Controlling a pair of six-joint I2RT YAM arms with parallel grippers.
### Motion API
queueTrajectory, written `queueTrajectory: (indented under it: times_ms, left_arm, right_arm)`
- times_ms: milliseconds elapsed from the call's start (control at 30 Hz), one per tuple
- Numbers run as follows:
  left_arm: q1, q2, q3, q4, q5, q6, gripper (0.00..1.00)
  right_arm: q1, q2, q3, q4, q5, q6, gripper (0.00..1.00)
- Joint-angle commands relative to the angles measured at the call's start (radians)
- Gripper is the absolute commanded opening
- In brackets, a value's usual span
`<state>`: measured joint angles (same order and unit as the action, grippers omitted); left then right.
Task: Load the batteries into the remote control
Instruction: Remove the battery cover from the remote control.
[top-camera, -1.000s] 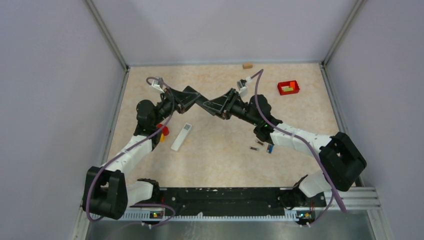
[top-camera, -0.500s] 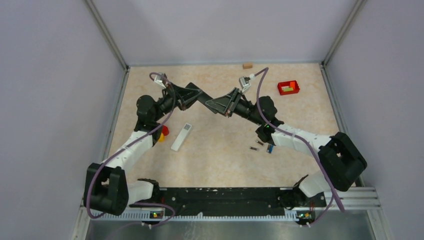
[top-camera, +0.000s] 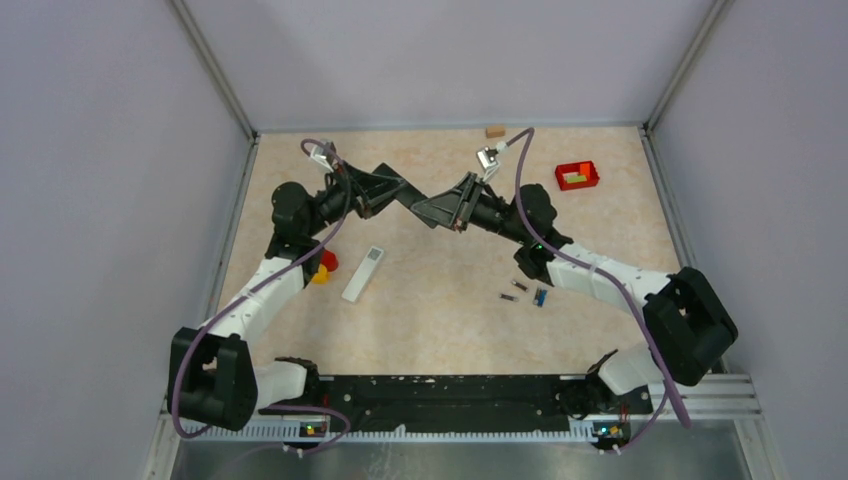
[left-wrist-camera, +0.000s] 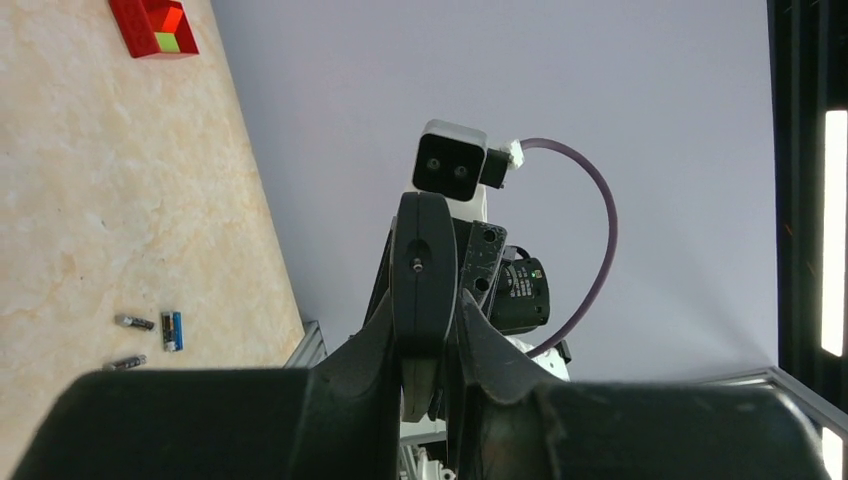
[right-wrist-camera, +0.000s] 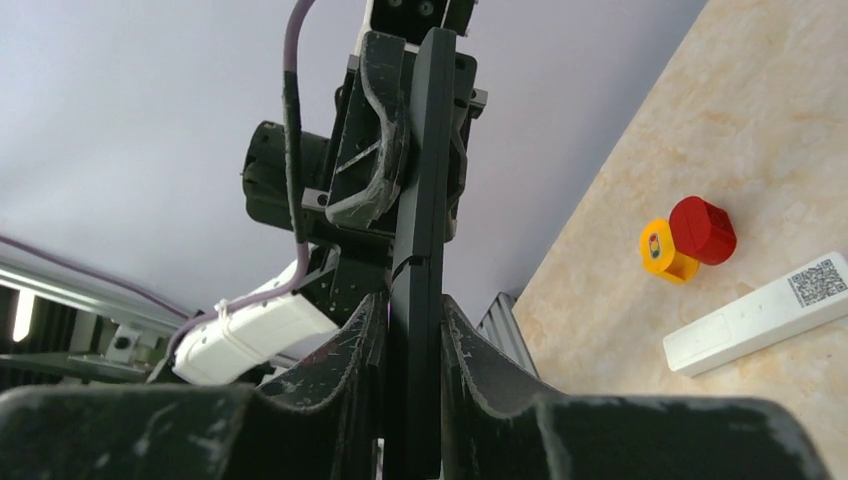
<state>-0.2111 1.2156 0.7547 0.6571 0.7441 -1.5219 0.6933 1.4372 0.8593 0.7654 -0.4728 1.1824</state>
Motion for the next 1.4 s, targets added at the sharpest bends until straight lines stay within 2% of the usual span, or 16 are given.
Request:
queueTrajectory:
  times_ms: [0, 200, 267, 333, 433, 600, 700, 767, 933, 1067, 1200, 1367]
  left_arm:
    - [0.017, -0.027, 0.027, 0.061, -0.063, -0.036, 0.0]
    - [0.016, -0.038, 0.014, 0.042, -0.093, 0.053, 0.0]
    - [0.016, -0.05, 0.014, 0.009, -0.112, 0.099, 0.0]
    - [0.016, -0.063, 0.015, -0.02, -0.135, 0.144, 0.0]
    - [0.016, -0.074, 0.019, -0.05, -0.154, 0.183, 0.0]
    - [0.018, -0.064, 0.022, -0.048, -0.152, 0.182, 0.0]
    - [0.017, -0.059, 0.024, -0.048, -0.146, 0.181, 0.0]
    - [0.016, -0.056, 0.02, -0.05, -0.144, 0.185, 0.0]
    - [0.016, -0.052, 0.007, -0.081, -0.163, 0.238, 0.0]
    - [0.016, -0.041, 0.011, -0.103, -0.155, 0.32, 0.0]
    - [0.016, -0.03, 0.022, -0.135, -0.134, 0.397, 0.0]
    - [0.016, -0.024, 0.013, -0.126, -0.133, 0.407, 0.0]
  right_arm:
    - [-0.015, 0.043, 0.076, -0.061, -0.018, 0.033, 0.23]
    - [-0.015, 0.087, 0.062, 0.012, 0.031, 0.169, 0.56]
    - [-0.015, 0.072, 0.044, -0.006, 0.052, 0.173, 0.63]
    - [-0.015, 0.052, 0.022, -0.026, 0.072, 0.173, 0.65]
    - [-0.016, 0.025, -0.009, -0.026, 0.092, 0.18, 0.64]
    - [-0.016, -0.012, -0.053, -0.043, 0.125, 0.186, 0.49]
    - [-0.015, -0.013, -0.056, -0.041, 0.12, 0.185, 0.47]
    - [-0.015, -0.012, -0.053, -0.035, 0.117, 0.186, 0.49]
    - [-0.015, -0.021, -0.038, -0.046, 0.114, 0.186, 0.64]
    - [-0.015, -0.04, -0.017, -0.14, 0.133, 0.175, 0.64]
    - [-0.015, -0.044, 0.013, -0.256, 0.152, 0.146, 0.54]
    - [-0.016, -0.035, 0.014, -0.282, 0.16, 0.143, 0.42]
